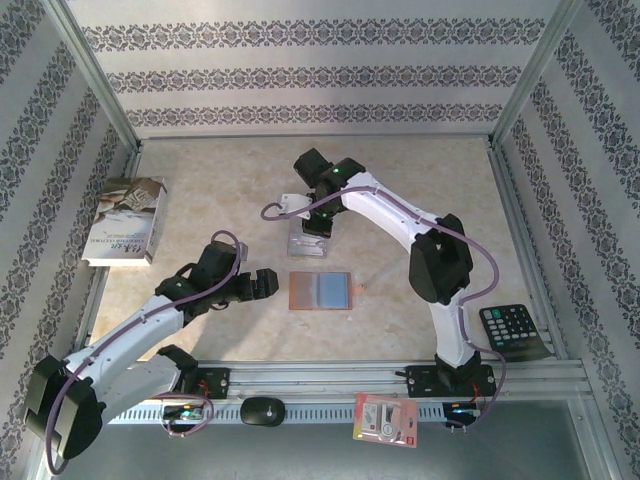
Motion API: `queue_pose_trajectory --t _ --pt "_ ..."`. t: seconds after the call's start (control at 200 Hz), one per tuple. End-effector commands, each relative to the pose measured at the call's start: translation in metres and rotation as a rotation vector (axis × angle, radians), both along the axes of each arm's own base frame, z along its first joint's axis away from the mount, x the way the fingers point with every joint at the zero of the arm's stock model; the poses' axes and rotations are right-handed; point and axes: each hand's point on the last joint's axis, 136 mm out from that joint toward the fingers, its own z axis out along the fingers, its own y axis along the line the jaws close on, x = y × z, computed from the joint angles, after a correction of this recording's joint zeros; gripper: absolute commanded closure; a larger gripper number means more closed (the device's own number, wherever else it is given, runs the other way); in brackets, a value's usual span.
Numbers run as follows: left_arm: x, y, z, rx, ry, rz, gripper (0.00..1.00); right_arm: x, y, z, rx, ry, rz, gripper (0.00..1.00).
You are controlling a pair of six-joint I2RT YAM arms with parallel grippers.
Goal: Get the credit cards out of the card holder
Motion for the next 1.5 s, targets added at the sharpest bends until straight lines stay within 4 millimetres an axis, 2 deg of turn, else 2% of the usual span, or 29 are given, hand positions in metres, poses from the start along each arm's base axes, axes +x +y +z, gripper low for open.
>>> queue_pose_trajectory --t 0.0,0.929,1.034,1.119,1.194,1.364,1.499 --pt "0.006 0.004 0.004 0.009 -0.007 0.014 0.0 0.002 0.0 -0.002 0.007 0.022 0.027 1.0" --pt "0.006 0.007 -0.009 -0.01 0.02 0.035 0.0 -0.001 0.009 -0.04 -0.048 0.082 0.049 1.0" --pt "0.007 0.005 -0.007 -0.022 0.017 0.034 0.0 0.003 0.012 -0.04 -0.042 0.069 0.031 0.82" --pt "0.006 0.005 -0.007 -0.023 0.016 0.032 0.0 0.009 0.02 -0.026 0.022 0.038 0.007 0.75" --pt "0.007 0.005 -0.006 -0.023 0.009 0.033 0.0 0.013 0.029 -0.007 0.105 -0.005 -0.006 0.71" --pt "0.009 0.006 -0.001 -0.027 -0.009 0.037 0.0 0.02 0.042 0.051 0.305 -0.103 -0.058 0.68" --pt "0.012 0.009 0.006 -0.025 -0.046 0.053 0.0 0.022 0.041 0.092 0.464 -0.159 -0.141 0.66"
